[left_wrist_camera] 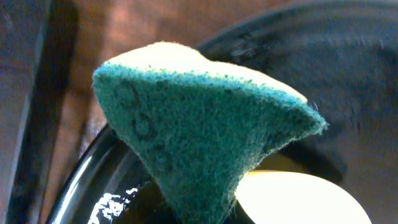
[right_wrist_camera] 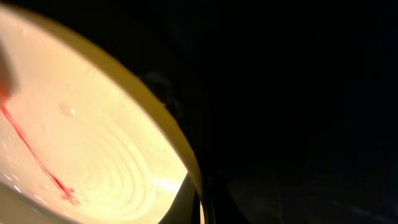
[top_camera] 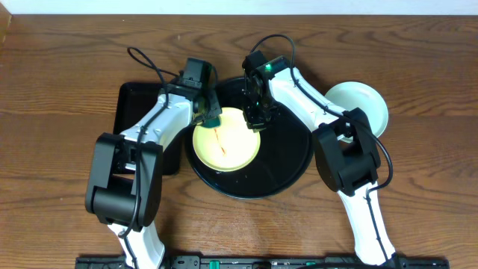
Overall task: Clean dirty plates on tray and stack at the side
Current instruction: 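Scrub the yellow plate with the sponge while the right gripper holds its rim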
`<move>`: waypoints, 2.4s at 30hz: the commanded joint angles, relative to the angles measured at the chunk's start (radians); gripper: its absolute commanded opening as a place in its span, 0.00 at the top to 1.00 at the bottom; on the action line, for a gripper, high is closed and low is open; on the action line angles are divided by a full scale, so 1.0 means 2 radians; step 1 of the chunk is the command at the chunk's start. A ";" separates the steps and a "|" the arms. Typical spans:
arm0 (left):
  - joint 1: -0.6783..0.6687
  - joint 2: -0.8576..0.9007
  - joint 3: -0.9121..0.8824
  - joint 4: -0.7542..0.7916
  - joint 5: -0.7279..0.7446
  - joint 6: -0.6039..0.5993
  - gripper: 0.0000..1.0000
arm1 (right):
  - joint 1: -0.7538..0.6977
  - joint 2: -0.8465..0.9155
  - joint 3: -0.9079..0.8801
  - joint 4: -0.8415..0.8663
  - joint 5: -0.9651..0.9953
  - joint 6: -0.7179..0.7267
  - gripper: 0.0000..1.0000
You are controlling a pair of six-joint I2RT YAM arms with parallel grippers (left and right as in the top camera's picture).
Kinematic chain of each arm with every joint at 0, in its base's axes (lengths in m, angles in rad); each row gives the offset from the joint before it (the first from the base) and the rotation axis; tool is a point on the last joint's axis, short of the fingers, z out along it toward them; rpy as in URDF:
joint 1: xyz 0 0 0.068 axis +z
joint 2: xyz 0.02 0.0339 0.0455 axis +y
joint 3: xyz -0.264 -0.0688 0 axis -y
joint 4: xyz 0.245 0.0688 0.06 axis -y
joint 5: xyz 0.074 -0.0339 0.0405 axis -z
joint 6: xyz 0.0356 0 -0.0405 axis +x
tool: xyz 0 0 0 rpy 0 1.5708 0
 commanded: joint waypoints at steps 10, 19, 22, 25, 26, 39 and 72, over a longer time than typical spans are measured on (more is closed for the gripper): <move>-0.022 0.021 -0.017 -0.071 0.161 0.035 0.92 | -0.001 0.019 -0.014 0.011 0.022 0.000 0.99; -0.022 0.021 0.042 -0.070 0.024 0.035 0.92 | -0.001 0.019 -0.014 0.012 0.022 0.000 0.99; -0.022 0.021 0.072 -0.074 -0.036 0.035 0.92 | -0.001 0.019 -0.014 0.019 0.022 0.002 0.99; -0.022 0.016 0.097 -0.083 -0.056 0.034 0.93 | -0.001 0.019 -0.014 0.027 0.022 0.017 0.99; -0.022 0.014 0.103 -0.087 -0.059 0.034 0.93 | -0.001 0.019 -0.014 0.029 0.022 0.023 0.99; -0.025 -0.003 0.099 -0.222 -0.061 -0.067 0.92 | 0.000 0.019 -0.014 0.055 0.022 0.045 0.99; -0.064 0.014 0.038 -0.115 -0.023 0.000 0.92 | 0.004 0.019 -0.014 0.054 0.022 0.038 0.99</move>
